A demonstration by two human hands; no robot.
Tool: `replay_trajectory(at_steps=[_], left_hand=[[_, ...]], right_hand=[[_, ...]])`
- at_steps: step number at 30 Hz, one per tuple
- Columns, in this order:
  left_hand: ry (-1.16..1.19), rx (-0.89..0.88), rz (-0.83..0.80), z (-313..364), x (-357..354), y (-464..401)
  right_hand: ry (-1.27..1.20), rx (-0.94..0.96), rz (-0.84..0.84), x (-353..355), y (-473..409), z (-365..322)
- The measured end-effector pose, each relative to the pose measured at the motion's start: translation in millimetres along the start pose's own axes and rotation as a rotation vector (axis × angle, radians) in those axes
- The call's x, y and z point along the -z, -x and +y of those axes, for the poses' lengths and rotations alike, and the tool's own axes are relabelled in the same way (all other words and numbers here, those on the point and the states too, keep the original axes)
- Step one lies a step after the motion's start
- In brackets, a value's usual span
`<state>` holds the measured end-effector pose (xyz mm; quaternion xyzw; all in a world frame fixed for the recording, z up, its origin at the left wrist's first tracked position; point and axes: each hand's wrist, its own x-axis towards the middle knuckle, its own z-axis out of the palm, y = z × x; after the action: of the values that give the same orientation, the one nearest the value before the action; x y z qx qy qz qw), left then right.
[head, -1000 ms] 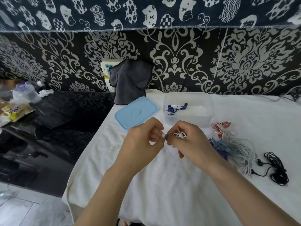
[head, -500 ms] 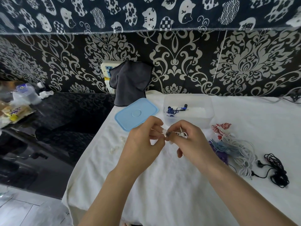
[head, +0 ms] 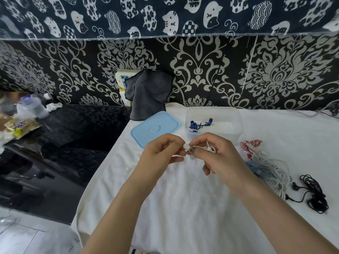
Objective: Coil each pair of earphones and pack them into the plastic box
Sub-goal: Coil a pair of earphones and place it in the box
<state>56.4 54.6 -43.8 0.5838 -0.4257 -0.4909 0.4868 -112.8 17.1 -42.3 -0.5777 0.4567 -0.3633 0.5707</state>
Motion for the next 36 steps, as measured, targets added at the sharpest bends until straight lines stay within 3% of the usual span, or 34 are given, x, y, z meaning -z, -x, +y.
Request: replay_trajectory(at_steps=[10, 14, 18, 22, 29, 36], left_hand=[[0.139, 0.081, -0.072, -1.1, -6.4, -7.4], [0.147, 0.078, 0.023, 2.3, -14.5, -18.8], [-0.162, -0.050, 0.186, -4.3, -21.9, -41.6], [-0.427, -0.102, 0.174, -12.0, -22.7, -56.5], [-0.572, -0.089, 0.099, -19.9, -32.5, -63.7], [-0.657, -0.126, 0.079, -25.7, -35.8, -65.0]], right_hand=[[0.030, 0.005, -0.001, 5.4, -4.0, 1.6], [-0.092, -0.049, 0.052, 8.5, -12.8, 2.5], [-0.225, -0.134, 0.172, 14.2, -40.8, -3.1], [-0.111, -0.170, 0.201, 25.1, -91.8, -17.0], [0.342, -0.398, 0.115, 20.5, -153.9, -6.8], [0.247, -0.470, -0.037, 11.3, -150.7, -8.9]])
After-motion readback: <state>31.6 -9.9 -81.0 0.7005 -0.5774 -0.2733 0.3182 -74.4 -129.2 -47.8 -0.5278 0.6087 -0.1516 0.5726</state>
